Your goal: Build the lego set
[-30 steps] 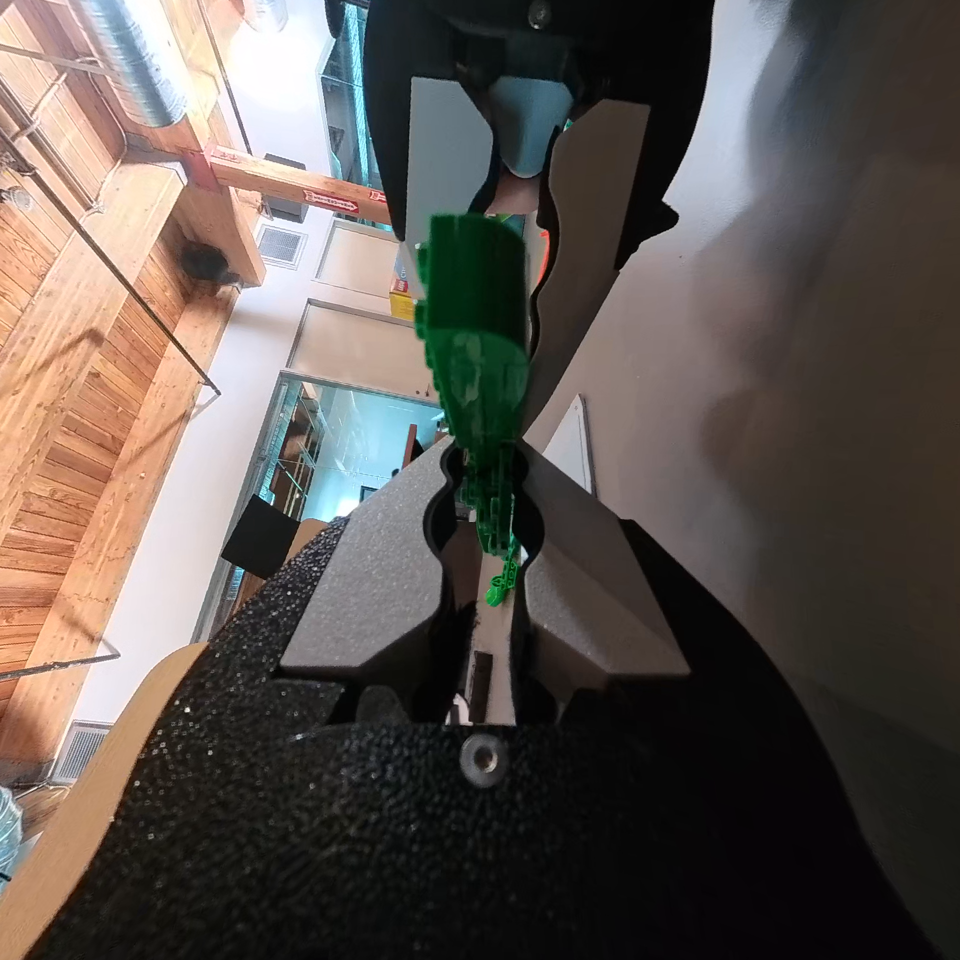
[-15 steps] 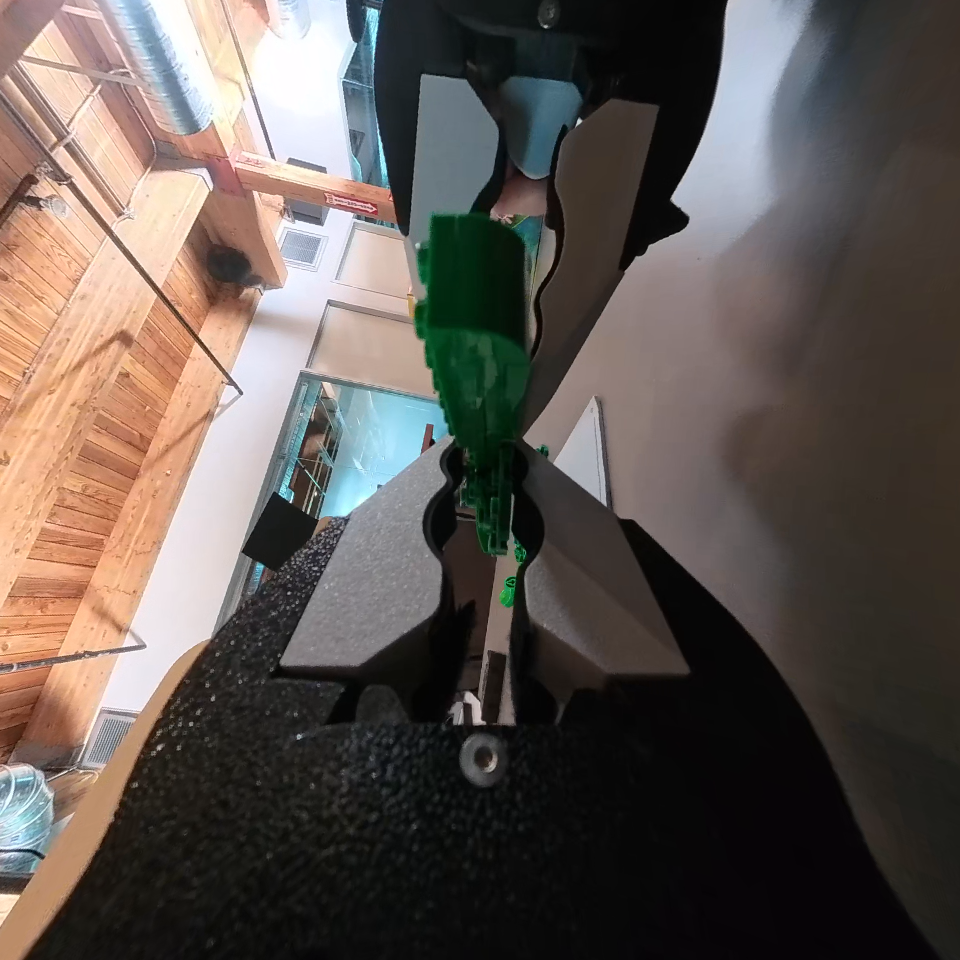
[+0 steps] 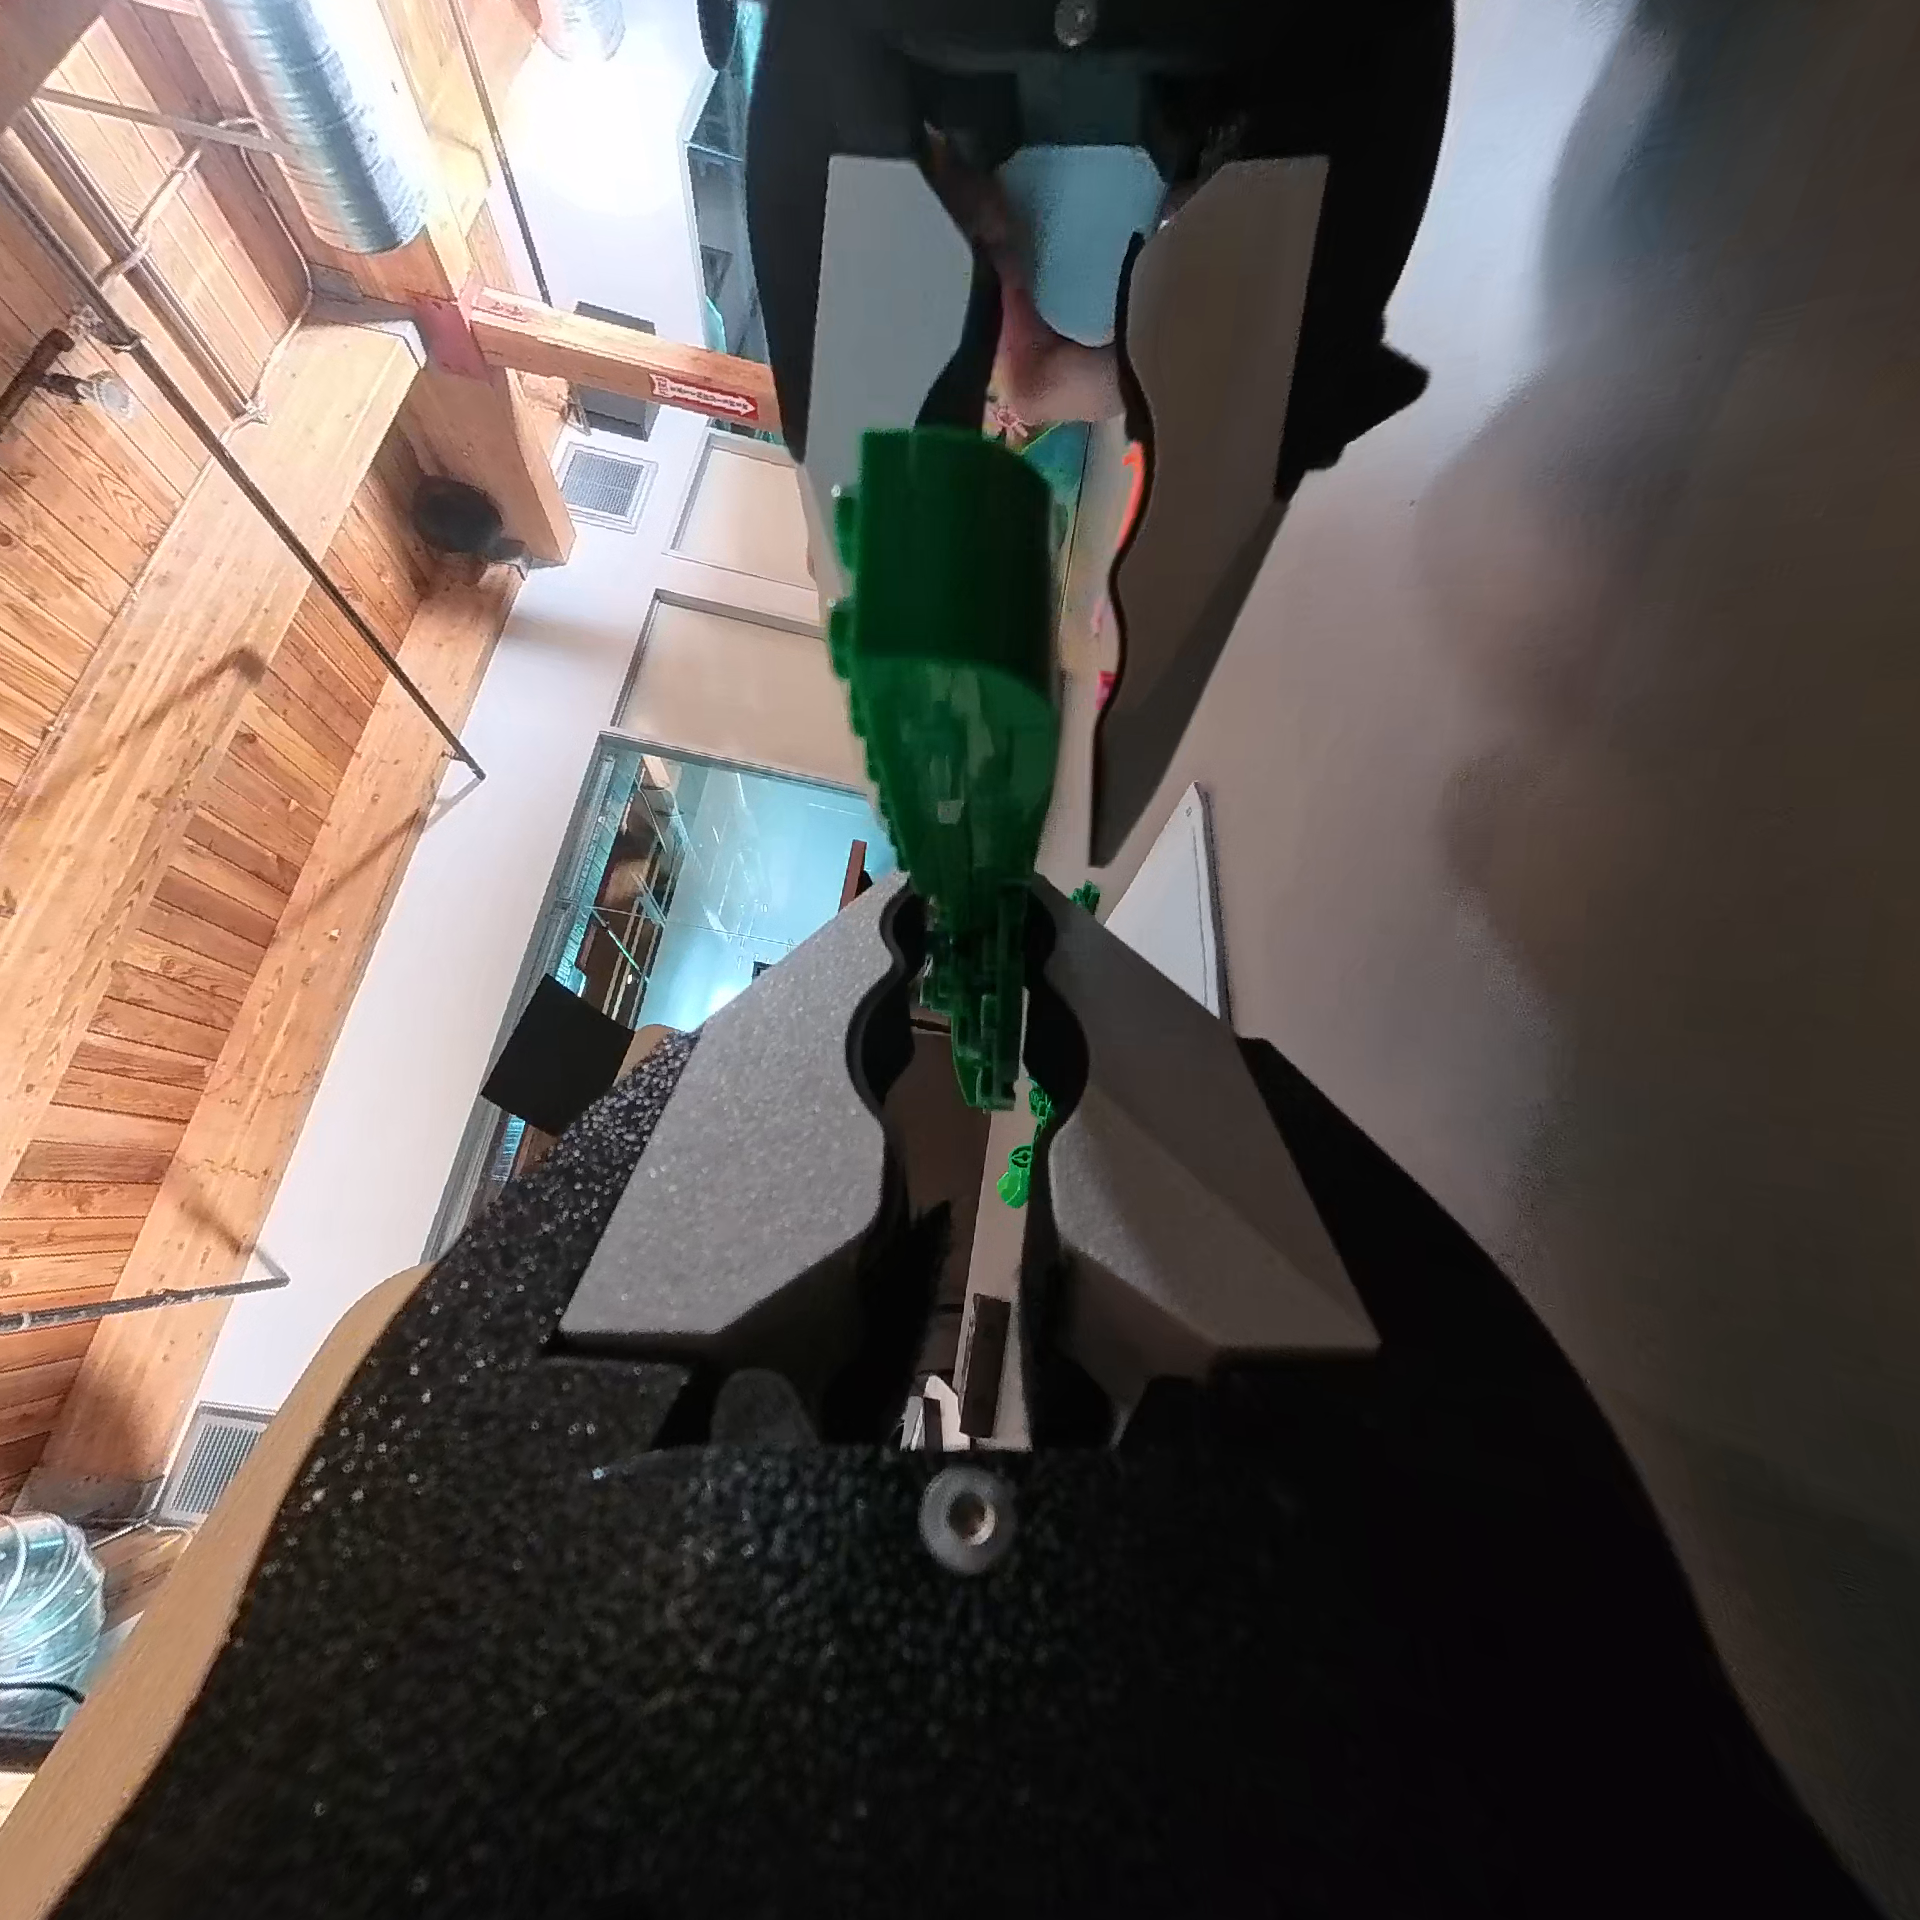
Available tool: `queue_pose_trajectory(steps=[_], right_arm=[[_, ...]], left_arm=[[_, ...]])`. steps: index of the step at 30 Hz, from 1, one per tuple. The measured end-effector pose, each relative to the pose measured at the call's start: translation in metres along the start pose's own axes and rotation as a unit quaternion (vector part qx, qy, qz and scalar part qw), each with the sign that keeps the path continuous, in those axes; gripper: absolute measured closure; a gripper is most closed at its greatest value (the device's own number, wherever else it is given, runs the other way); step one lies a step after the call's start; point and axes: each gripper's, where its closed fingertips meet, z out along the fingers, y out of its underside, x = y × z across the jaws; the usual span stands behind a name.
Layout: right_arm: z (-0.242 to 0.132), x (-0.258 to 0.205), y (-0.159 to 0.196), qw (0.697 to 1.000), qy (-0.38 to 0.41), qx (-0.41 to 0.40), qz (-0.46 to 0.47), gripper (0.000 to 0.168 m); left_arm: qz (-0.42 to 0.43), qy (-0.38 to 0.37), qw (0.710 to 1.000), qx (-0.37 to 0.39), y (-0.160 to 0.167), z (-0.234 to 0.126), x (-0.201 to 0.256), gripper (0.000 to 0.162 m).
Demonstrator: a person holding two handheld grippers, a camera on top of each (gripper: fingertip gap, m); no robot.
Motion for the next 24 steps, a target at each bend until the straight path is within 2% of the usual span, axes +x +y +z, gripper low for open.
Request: queue_pose_trajectory(steps=[3, 11, 16, 24], right_arm=[[-0.0013, 0.0011, 0.0027, 1.000, 0.002, -0.001, 0.000, 0.130], [0.0042, -0.0028, 0.0060, 0.997, 0.014, -0.032, -0.068, 0.143], [0.0039, 0.0017, 0.0030, 0.994, 0.035, -0.035, -0.094, 0.158], [0.0068, -0.0032, 0.0068, 0.986, 0.015, -0.074, -0.147, 0.159]], left_arm=[[-0.002, 0.000, 1.000, -0.001, 0.0014, 0.0003, -0.0005, 0.149], [-0.007, 0.004, 1.000, 0.000, 0.0018, 0.0001, -0.0006, 0.149], [-0.013, 0.007, 1.000, 0.002, 0.0014, -0.0004, -0.0005, 0.148], [-0.017, 0.027, 0.999, -0.006, 0.0061, -0.0003, 0.0039, 0.149]])
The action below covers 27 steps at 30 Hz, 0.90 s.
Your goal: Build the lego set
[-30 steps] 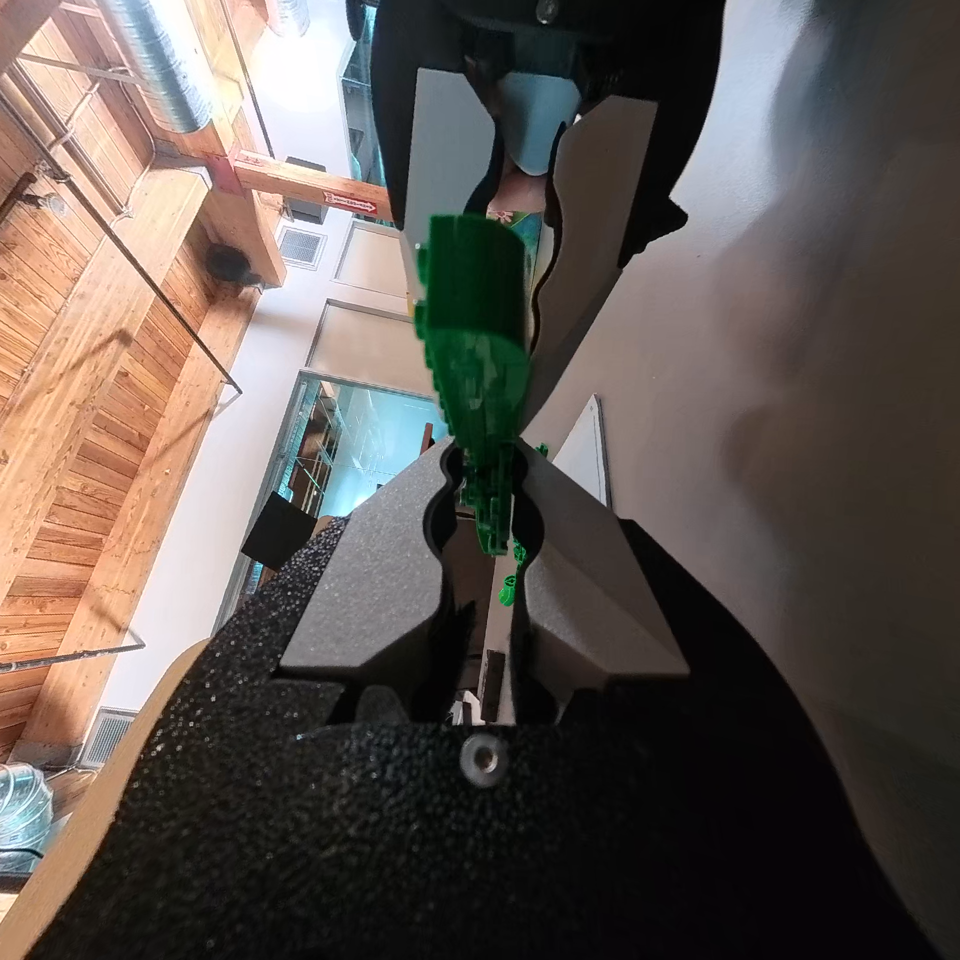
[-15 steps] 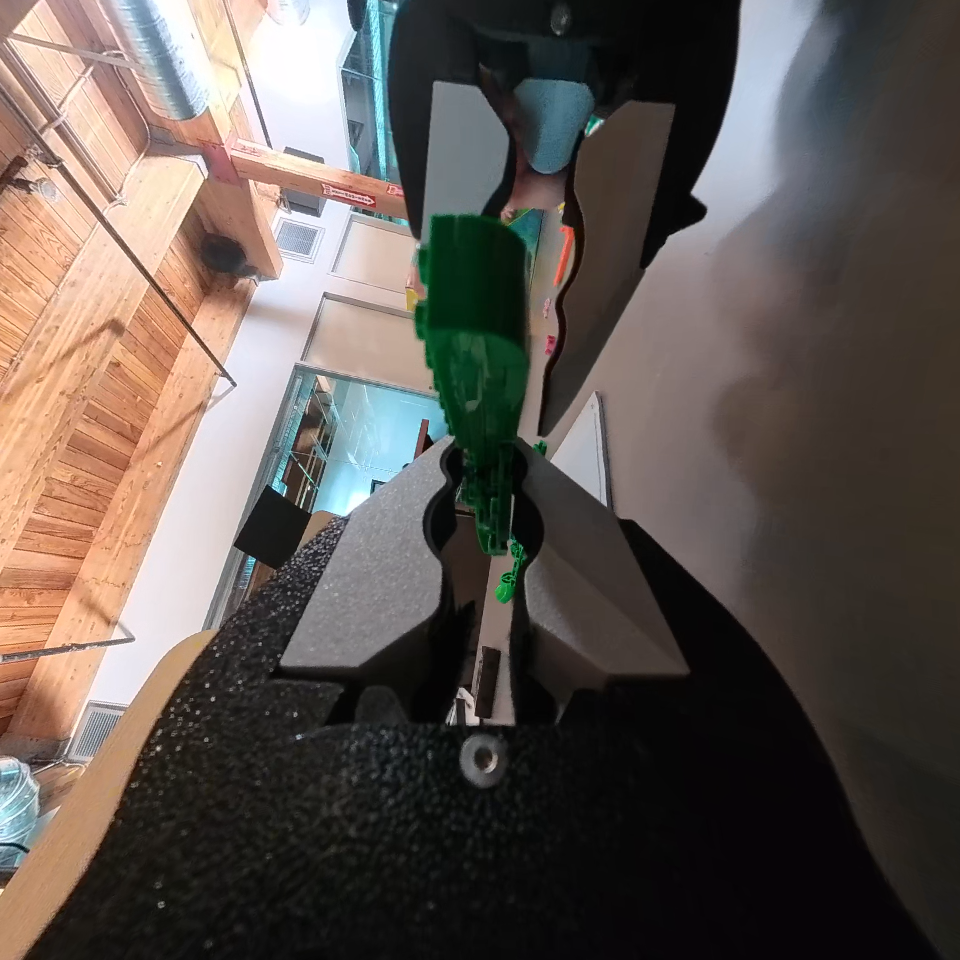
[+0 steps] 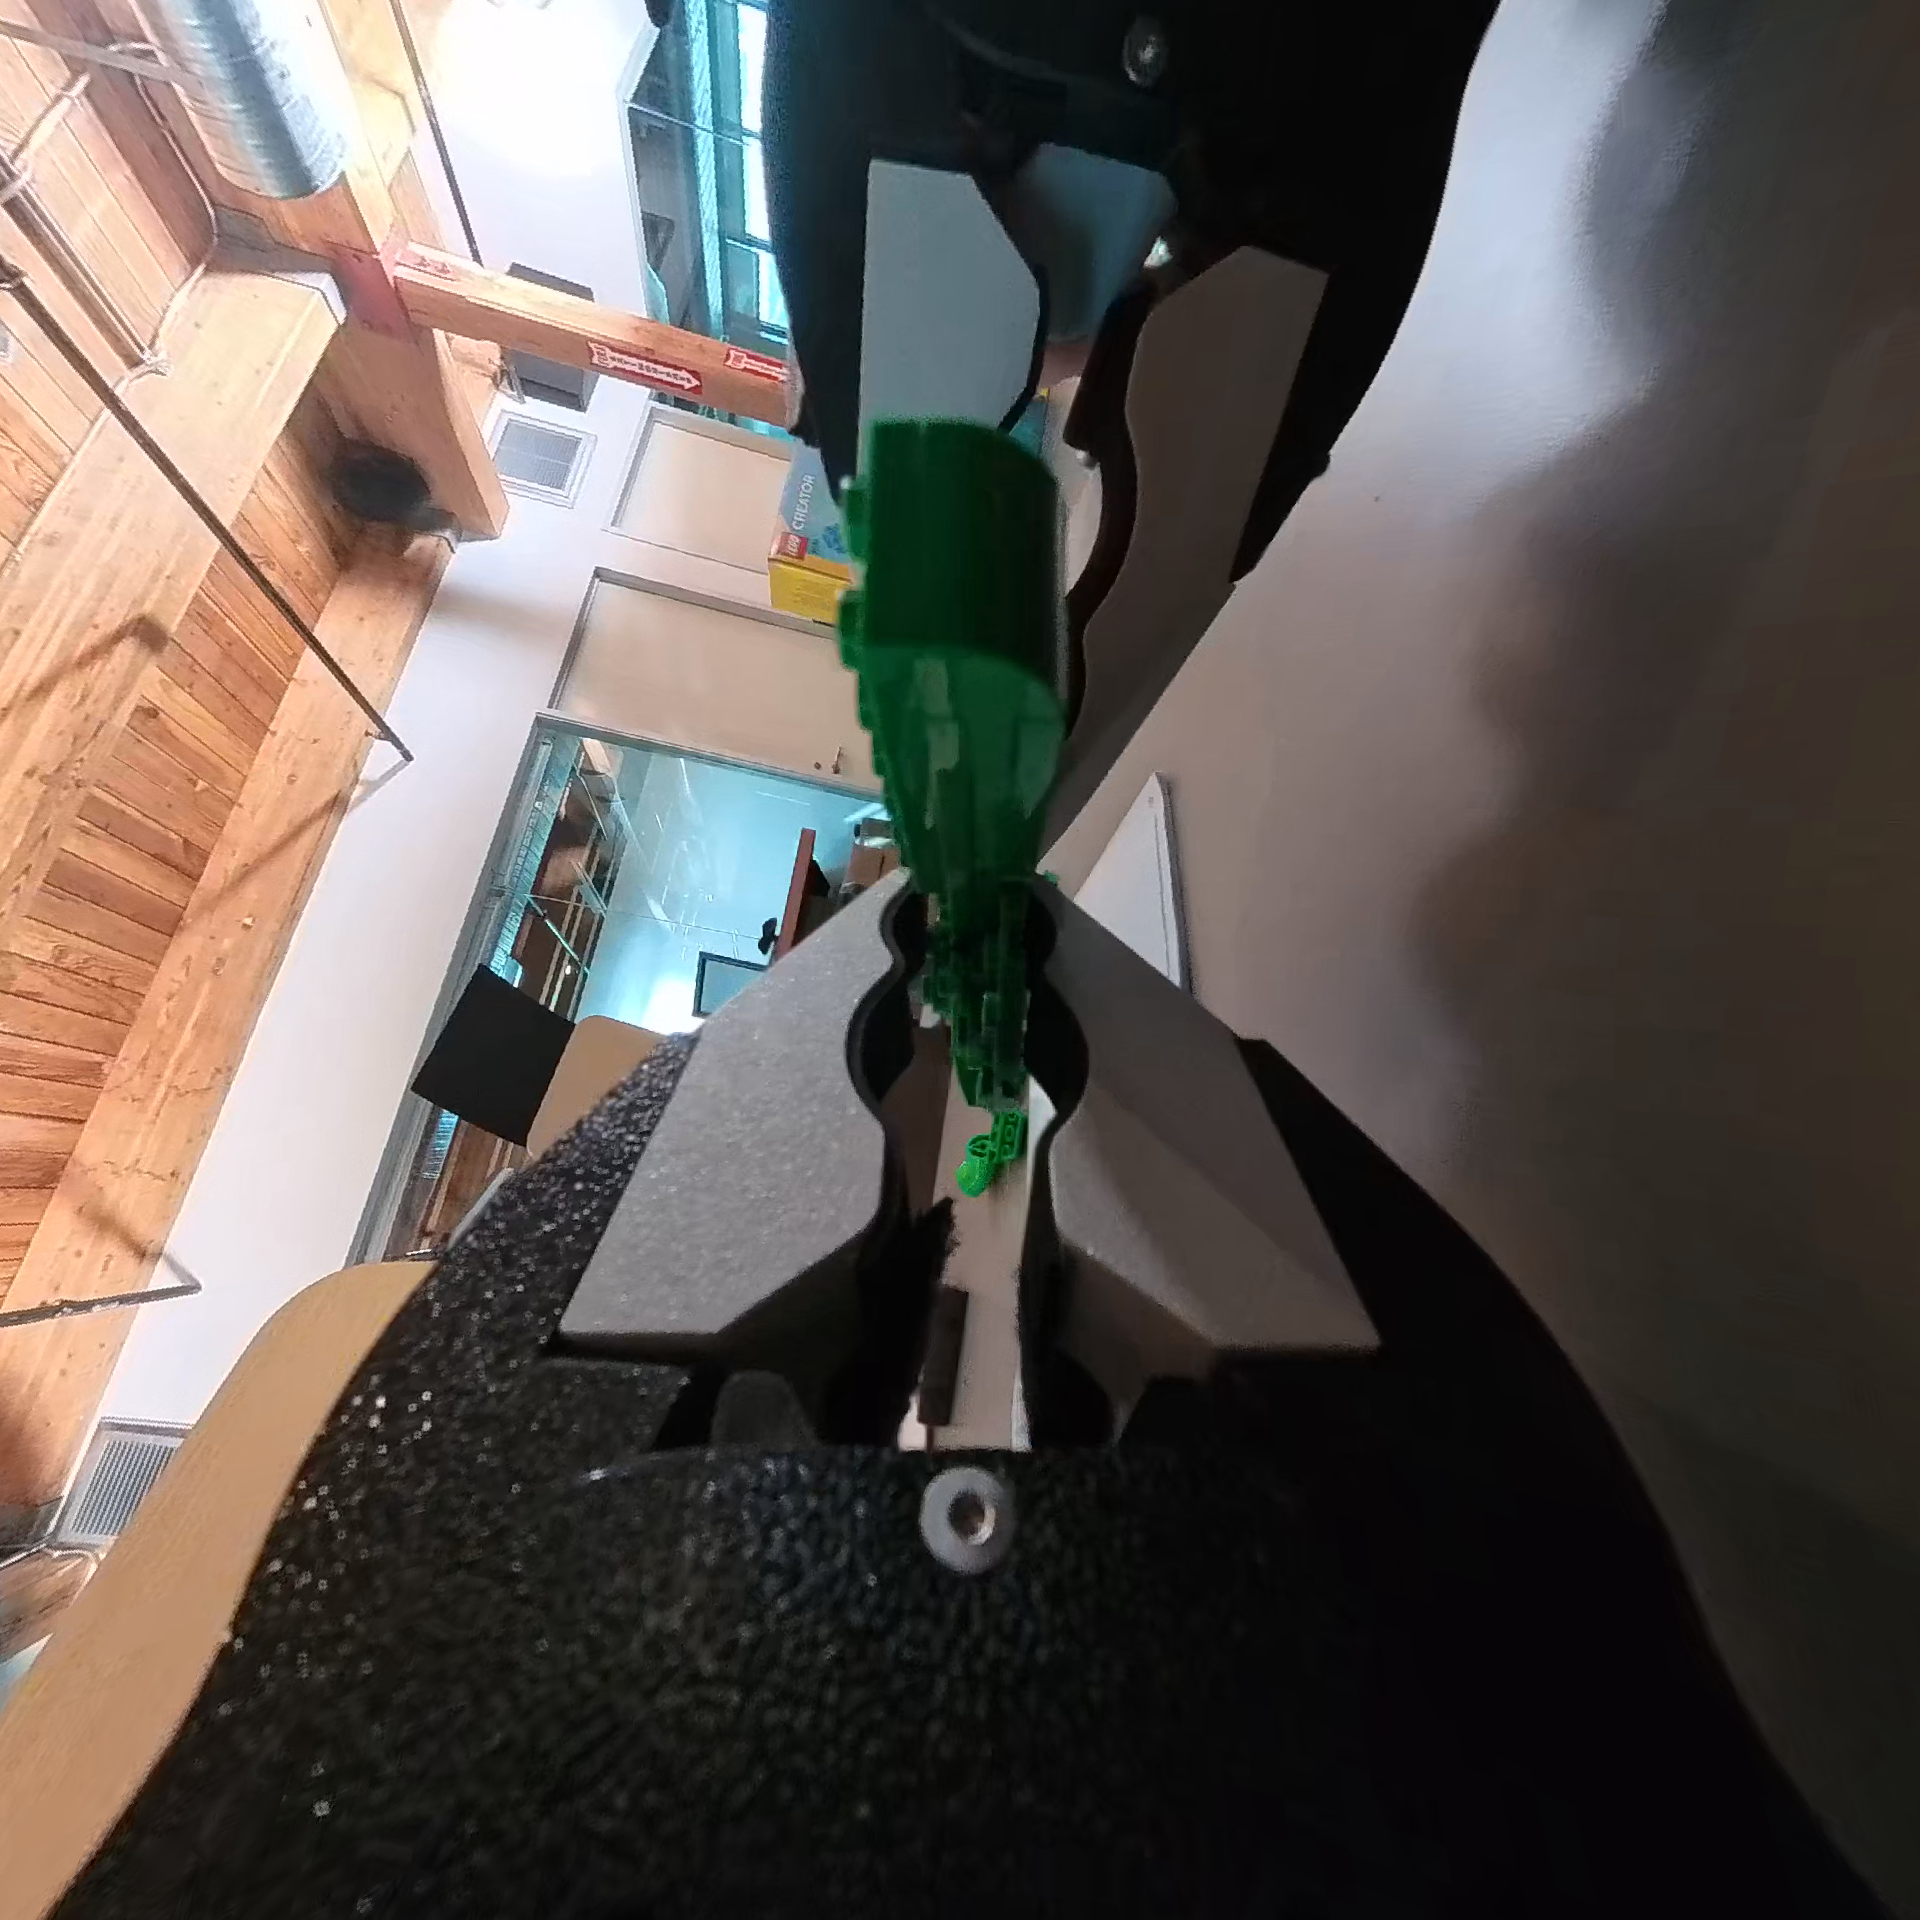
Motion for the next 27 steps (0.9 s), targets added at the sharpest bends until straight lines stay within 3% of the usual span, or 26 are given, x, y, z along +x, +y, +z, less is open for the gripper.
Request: queue_pose_trajectory(steps=[6, 9, 12, 14, 16, 18, 21, 24, 27], right_arm=[[0.000, -0.007, 0.001, 1.000, -0.025, -0.005, -0.008, 0.159], [-0.003, -0.007, 0.000, 0.994, -0.053, 0.011, 0.090, 0.158], [-0.009, 0.005, -0.003, 0.982, -0.050, 0.040, 0.175, 0.136], [-0.013, 0.012, -0.006, 0.971, -0.055, 0.069, 0.223, 0.129], [-0.020, 0.014, -0.014, 0.953, -0.077, 0.113, 0.270, 0.129], [-0.025, 0.020, -0.020, 0.940, -0.086, 0.138, 0.300, 0.131], [-0.026, 0.020, -0.021, 0.940, -0.094, 0.139, 0.297, 0.134], [-0.026, 0.004, -0.002, 0.942, -0.130, 0.096, 0.294, 0.134], [-0.036, -0.013, 0.018, 0.892, -0.211, 0.071, 0.393, 0.140]], left_arm=[[-0.020, 0.026, 0.999, -0.003, 0.003, 0.001, 0.006, 0.149], [-0.040, 0.034, 0.999, 0.006, 0.001, 0.001, 0.007, 0.149], [-0.063, 0.029, 0.997, 0.023, -0.004, 0.000, 0.003, 0.149], [-0.096, 0.039, 0.993, 0.057, -0.011, -0.002, 0.002, 0.149], [-0.158, 0.062, 0.976, 0.138, -0.026, -0.010, 0.001, 0.149], [-0.196, 0.064, 0.964, 0.169, -0.027, -0.014, -0.006, 0.149], [-0.235, 0.057, 0.956, 0.164, -0.019, -0.013, -0.013, 0.149], [-0.216, 0.052, 0.967, 0.122, -0.005, -0.007, -0.010, 0.149], [-0.183, 0.042, 0.979, 0.079, 0.011, -0.002, -0.007, 0.149]])
